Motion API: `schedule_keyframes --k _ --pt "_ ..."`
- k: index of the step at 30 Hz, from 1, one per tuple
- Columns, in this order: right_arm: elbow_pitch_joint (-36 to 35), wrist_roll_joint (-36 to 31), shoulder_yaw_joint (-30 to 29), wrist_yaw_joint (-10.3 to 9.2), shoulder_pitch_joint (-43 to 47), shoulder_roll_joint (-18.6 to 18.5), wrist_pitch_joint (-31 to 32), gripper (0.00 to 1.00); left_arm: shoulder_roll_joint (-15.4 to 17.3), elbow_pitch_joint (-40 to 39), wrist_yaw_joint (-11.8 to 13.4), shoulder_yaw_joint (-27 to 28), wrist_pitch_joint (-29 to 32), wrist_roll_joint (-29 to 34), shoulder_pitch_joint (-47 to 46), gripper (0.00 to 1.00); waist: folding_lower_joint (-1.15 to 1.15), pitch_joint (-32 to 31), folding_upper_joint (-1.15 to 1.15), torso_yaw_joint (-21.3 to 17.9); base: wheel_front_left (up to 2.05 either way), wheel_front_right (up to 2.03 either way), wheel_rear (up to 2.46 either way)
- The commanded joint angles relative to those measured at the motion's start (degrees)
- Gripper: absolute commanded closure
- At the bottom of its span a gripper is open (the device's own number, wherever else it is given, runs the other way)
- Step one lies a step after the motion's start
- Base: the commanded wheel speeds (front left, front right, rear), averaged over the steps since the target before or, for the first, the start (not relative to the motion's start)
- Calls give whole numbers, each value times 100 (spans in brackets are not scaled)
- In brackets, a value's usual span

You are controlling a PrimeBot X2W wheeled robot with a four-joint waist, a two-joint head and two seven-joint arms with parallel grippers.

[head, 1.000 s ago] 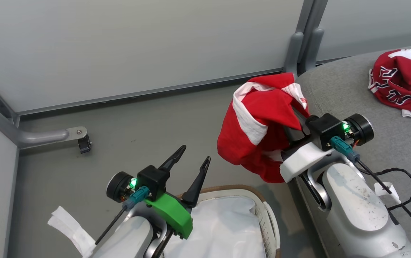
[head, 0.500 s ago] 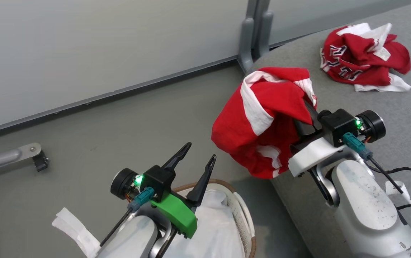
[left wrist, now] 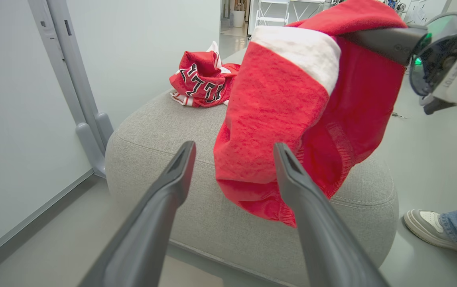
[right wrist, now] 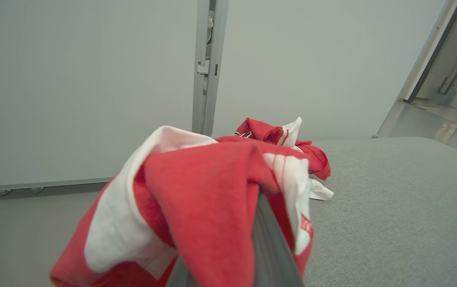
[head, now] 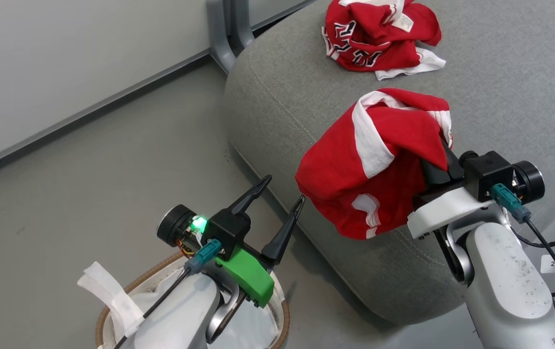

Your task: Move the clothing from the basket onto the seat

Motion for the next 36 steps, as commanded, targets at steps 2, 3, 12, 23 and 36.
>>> schedule_keyframes --k 2,3,12,23,36 --pt "-38 -11 -65 -8 51 42 -17 100 34 21 -22 -34 -2 57 -131 0 0 479 0 -398 0 0 0" --pt "-36 16 -86 -8 38 49 -17 100 39 11 -23 -45 -2 54 -151 0 0 501 0 -398 0 0 0" --pt "52 241 -137 -8 -732 -153 -18 100 127 -196 -27 -149 -2 82 -305 0 0 871 0 59 0 0 0" --pt "813 292 -885 -8 -2861 -1798 -17 100 181 -455 3 -61 -2 203 -589 0 0 1702 0 1200 0 0 0" --pt "2723 136 -1949 -9 -4139 -2785 350 100 343 -942 186 28 0 490 -883 0 0 2658 0 2166 0 0 0"
